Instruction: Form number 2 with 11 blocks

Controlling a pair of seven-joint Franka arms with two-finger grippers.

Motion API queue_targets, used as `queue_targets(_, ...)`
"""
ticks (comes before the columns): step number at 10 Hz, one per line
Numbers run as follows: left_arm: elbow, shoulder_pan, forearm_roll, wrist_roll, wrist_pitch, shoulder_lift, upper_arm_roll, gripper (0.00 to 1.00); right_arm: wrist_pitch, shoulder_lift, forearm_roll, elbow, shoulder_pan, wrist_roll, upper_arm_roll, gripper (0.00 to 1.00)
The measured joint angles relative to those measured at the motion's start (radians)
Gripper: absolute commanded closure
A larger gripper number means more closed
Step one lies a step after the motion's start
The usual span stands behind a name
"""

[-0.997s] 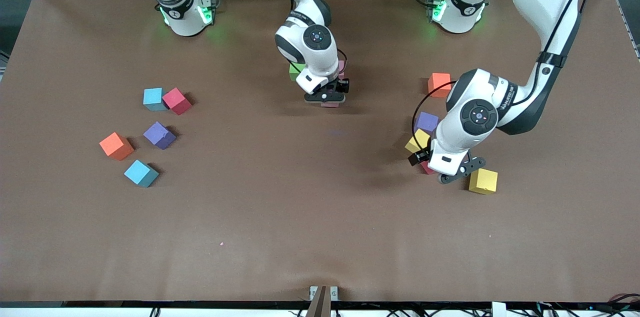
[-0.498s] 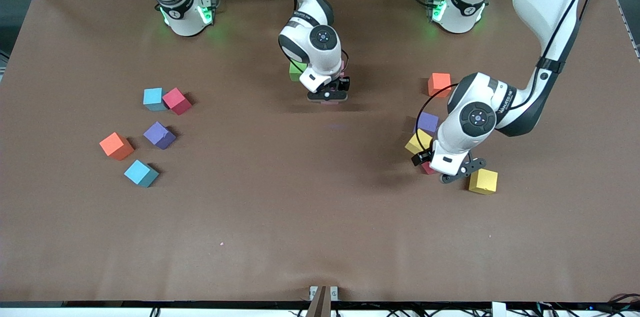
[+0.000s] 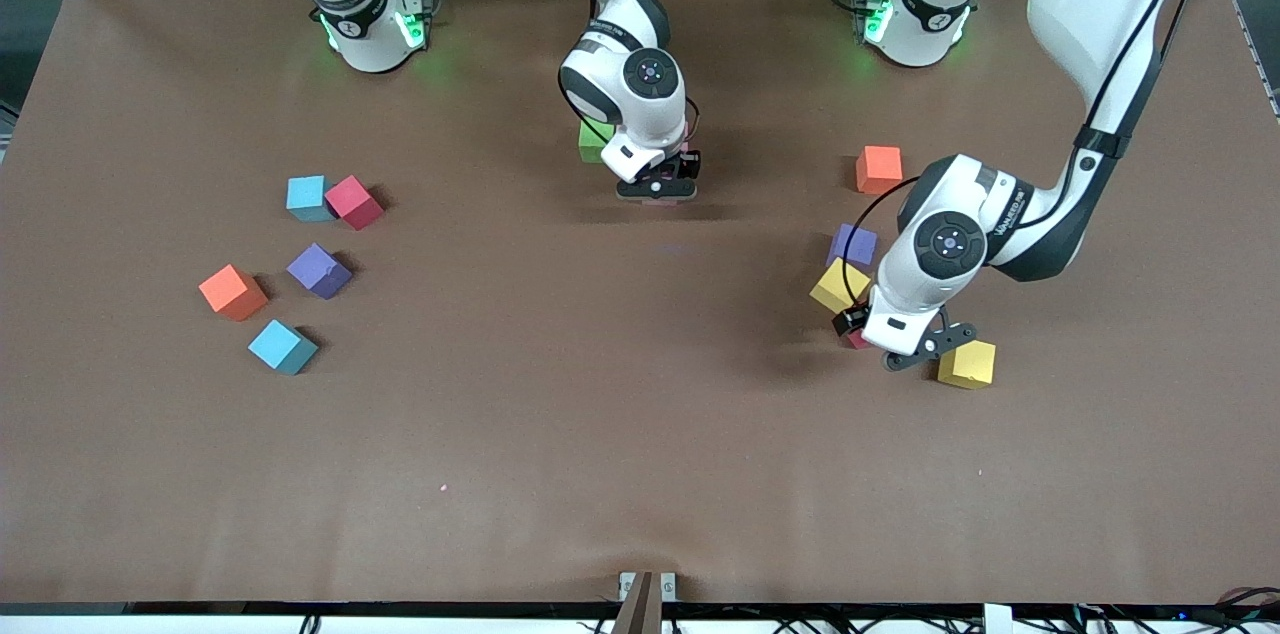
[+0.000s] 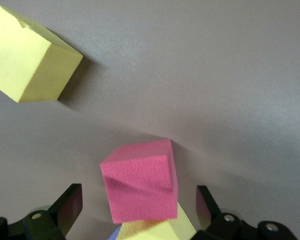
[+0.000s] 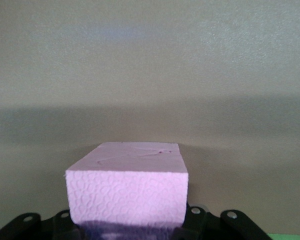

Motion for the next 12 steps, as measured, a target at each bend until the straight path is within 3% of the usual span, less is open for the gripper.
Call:
queue_targets(2,0.000,0.010,0.000,0.000,0.025,0.021,0.000,0.00,0.000,0.000,0.000,0.000,0.000,0.001,0.000,0.59)
queue_targets(3,0.000,0.010,0.000,0.000,0.031,0.028,0.000,0.00,0.000,0.000,0.000,0.000,0.000,0.002,0.000,0.43)
queue_targets(4,0.000,0.011,0.000,-0.001,0.034,0.030,0.000,0.00,0.000,0.000,0.000,0.000,0.000,0.002,0.000,0.13)
queue_targets(5,0.000,0.011,0.000,-0.002,0.035,0.030,0.000,0.00,0.000,0.000,0.000,0.000,0.000,0.003,0.000,0.00)
queue_targets(10,-0.003,0.024,0.000,-0.011,0.035,0.041,0.000,0.00,-0.008,-0.001,-0.001,0.028,0.000,0.005,-0.001,0.00)
queue_targets(12,-0.003,0.028,0.000,-0.050,0.035,0.048,-0.001,0.00,-0.117,-0.029,-0.001,0.077,-0.006,0.005,-0.012,0.00)
